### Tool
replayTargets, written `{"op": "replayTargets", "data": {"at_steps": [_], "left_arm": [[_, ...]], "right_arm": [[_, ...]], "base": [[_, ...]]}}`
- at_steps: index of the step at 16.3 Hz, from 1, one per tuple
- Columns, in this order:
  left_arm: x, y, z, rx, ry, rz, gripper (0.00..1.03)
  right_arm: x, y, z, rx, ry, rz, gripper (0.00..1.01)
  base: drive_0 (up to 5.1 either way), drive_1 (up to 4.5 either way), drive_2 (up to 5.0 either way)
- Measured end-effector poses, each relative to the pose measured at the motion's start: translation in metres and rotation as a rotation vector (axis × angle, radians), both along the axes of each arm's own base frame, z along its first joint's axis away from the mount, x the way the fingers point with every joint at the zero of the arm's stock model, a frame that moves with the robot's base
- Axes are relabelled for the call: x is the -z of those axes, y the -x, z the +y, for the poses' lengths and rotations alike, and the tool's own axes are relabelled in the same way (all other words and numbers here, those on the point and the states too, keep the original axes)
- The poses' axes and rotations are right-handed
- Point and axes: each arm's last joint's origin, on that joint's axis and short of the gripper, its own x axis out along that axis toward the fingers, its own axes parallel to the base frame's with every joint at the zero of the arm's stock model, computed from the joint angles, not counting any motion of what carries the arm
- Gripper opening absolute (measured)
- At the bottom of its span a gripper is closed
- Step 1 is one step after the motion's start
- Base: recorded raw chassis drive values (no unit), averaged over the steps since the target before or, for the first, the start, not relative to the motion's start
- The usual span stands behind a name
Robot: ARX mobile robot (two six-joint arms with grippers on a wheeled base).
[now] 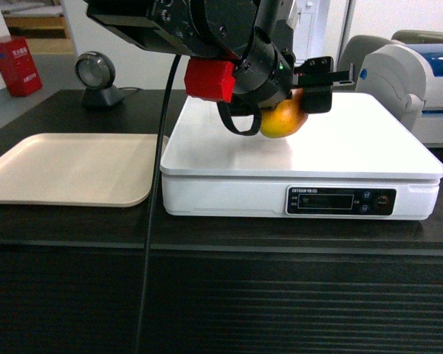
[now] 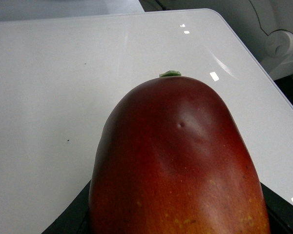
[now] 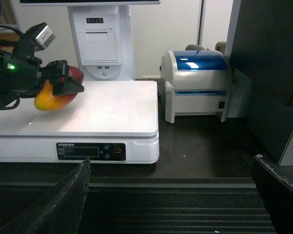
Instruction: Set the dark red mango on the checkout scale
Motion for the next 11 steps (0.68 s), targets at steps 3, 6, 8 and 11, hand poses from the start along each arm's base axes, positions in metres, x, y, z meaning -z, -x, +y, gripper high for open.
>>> {"op": "replayTargets", "data": {"at_steps": [3,6,8,11], "left_arm": [[0.009,-0.012,-0.011,-0.045,0.014,0.047,0.62],[0.011,-0.02,-0.024,-0.073,0.003,0.08,0.62],[0.013,-0.024,-0.032,-0.077,0.002,0.09,0.62],[0.015,-0.026,-0.033,-0.095,-0.019,0.112,0.62]], "right_arm": [[0.0,0.0,0.0,0.0,0.0,0.0,0.98],[0.0,0.0,0.0,0.0,0.0,0.0,0.98],[0.0,0.0,0.0,0.0,0.0,0.0,0.98],[0.0,0.0,0.0,0.0,0.0,0.0,0.98]], "base": [[0.0,0.0,0.0],[0.0,0.0,0.0],[0.0,0.0,0.0],[0.0,0.0,0.0]]}}
